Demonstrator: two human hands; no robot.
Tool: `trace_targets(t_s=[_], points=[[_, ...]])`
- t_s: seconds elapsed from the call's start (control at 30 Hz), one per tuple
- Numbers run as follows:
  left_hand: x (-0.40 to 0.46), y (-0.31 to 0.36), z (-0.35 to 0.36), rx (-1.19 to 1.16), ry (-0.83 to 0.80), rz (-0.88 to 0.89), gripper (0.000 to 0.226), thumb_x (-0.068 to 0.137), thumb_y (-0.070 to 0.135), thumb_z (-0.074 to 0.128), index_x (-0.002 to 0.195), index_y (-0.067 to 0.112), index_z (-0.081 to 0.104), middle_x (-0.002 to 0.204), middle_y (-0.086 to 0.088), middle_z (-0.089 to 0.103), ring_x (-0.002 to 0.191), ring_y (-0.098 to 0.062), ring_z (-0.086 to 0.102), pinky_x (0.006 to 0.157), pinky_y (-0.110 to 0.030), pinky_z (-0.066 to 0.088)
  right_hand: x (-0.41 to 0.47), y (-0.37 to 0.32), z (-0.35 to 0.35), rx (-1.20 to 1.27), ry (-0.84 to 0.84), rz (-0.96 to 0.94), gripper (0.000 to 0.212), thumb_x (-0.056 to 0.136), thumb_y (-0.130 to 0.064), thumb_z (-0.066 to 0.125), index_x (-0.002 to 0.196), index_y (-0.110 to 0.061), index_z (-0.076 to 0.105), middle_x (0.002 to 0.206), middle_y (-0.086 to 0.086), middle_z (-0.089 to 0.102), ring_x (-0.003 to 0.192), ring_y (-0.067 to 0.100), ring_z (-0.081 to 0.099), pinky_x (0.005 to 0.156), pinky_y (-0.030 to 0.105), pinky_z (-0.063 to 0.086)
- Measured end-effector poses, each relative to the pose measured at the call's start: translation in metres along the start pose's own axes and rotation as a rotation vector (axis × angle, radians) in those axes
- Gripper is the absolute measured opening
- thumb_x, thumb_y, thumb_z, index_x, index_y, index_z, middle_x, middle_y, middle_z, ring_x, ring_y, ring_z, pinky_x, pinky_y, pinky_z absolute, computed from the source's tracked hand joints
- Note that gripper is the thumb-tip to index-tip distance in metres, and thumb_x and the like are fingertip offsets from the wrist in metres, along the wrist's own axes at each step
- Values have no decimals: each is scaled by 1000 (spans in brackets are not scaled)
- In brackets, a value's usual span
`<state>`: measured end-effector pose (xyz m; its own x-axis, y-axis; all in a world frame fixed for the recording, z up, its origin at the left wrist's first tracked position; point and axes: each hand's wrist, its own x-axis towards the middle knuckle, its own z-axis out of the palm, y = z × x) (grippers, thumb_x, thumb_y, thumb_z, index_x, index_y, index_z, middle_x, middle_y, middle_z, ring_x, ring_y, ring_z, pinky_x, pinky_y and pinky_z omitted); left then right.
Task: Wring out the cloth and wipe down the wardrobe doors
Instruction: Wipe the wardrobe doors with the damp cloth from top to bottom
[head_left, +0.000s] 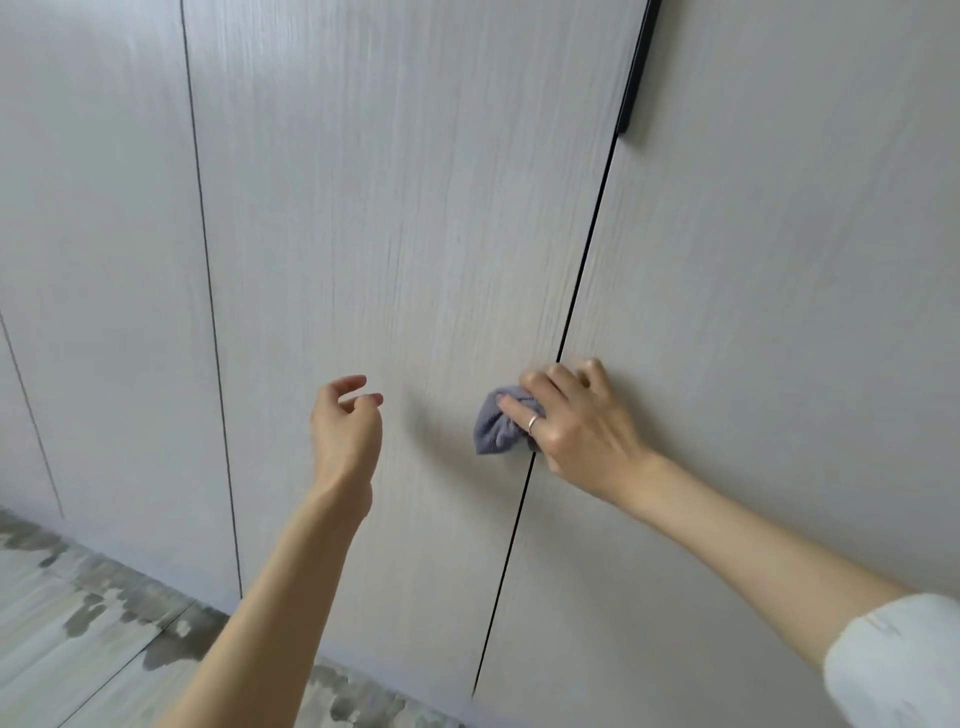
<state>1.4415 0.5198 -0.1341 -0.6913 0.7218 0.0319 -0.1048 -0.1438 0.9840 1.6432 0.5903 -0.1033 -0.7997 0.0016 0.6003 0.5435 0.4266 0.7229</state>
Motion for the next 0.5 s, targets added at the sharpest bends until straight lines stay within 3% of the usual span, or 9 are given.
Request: trace_targets(t_s=[0.2, 0.33, 0.43, 0.5], points=[[1, 62, 1, 97, -59, -83, 31, 92, 6, 35, 118, 18, 48, 108, -4, 59, 97, -21, 55, 99, -44, 45, 88, 77, -35, -37, 96, 345, 38, 61, -9, 75, 99, -13, 70, 82, 10, 58, 74, 27, 49, 64, 34, 20], [7, 150, -11, 207, -110, -102, 33, 93, 8, 35, 122, 14, 49, 106, -6, 60, 90, -20, 54, 93, -38, 48, 143, 116, -65, -136, 28, 217, 21, 73, 2, 58, 87, -8, 70, 74, 7, 57, 74, 25, 40, 63, 34, 21], [11, 232, -24, 316, -170, -98, 29, 93, 12, 36, 117, 18, 50, 105, -4, 62, 92, -20, 56, 93, -39, 47, 171, 153, -88, -197, -123, 69, 32, 81, 1, 40, 80, -12, 70, 71, 1, 55, 76, 22, 34, 64, 34, 20], [14, 286, -33, 346, -203, -99, 26, 94, 13, 37, 116, 18, 50, 98, -2, 61, 89, -20, 55, 91, -39, 47, 203, 184, -107, -260, -180, -8, 31, 79, 0, 41, 75, -16, 67, 70, -2, 53, 77, 20, 34, 65, 33, 20]])
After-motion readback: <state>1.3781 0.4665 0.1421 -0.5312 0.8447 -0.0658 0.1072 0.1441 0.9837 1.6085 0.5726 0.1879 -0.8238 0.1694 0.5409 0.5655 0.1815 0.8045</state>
